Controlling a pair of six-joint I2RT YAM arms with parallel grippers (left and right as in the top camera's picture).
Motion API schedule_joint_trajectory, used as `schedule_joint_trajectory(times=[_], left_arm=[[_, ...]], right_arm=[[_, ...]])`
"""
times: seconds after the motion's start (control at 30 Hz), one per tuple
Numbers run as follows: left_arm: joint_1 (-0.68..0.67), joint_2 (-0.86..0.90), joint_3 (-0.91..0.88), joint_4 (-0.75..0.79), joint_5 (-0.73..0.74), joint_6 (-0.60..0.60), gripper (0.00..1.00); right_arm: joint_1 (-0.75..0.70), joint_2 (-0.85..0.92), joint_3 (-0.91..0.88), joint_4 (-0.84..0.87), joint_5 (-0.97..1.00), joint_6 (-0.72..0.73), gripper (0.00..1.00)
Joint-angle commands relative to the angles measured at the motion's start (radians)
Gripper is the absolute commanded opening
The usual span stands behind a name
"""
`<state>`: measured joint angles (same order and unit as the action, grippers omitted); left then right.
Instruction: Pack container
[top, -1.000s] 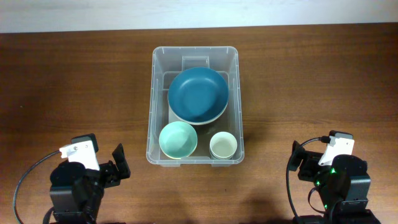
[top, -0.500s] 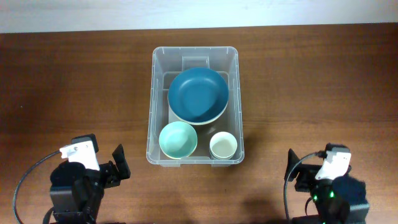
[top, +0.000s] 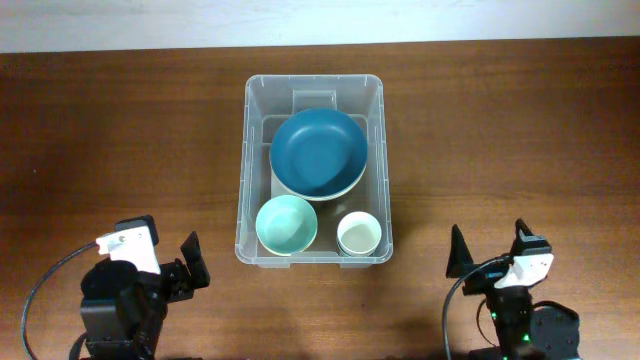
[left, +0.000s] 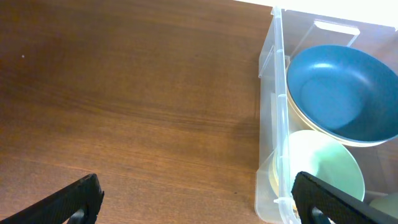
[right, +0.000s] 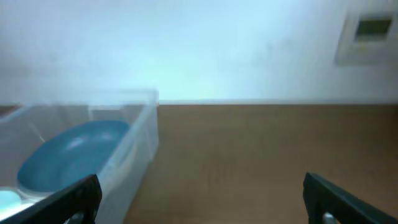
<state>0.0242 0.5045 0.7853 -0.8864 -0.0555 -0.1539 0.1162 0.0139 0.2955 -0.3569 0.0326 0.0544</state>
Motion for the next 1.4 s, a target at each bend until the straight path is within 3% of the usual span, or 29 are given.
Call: schedule_joint_trajectory(times=[0.0, 0.37, 0.53, 0.7, 1.37], left_arm=[[0.005, -0.005, -0.002, 0.002, 0.014, -0.01, 1.0], [0.005, -0.005, -0.002, 0.002, 0.014, -0.01, 0.99], [0.005, -0.005, -0.002, 0.002, 0.014, -0.01, 1.0], [0.005, -0.005, -0.001, 0.002, 0.014, -0.01, 0.99], [0.005, -0.005, -0.002, 0.003, 0.014, -0.01, 0.99]], right_arm=[[0.005, -0.01, -0.079, 0.125, -0.034, -0.075, 0.99], [-0.047, -0.01, -0.29, 0.5, -0.089, -0.131, 0.99], [-0.047, -0.01, -0.29, 0.457, -0.108, -0.182, 0.99], [-0.047, -0.01, -0.29, 0.281, -0.118, -0.178, 0.99], [-0.047, -0.01, -0.29, 0.285, -0.108, -0.171, 0.99]])
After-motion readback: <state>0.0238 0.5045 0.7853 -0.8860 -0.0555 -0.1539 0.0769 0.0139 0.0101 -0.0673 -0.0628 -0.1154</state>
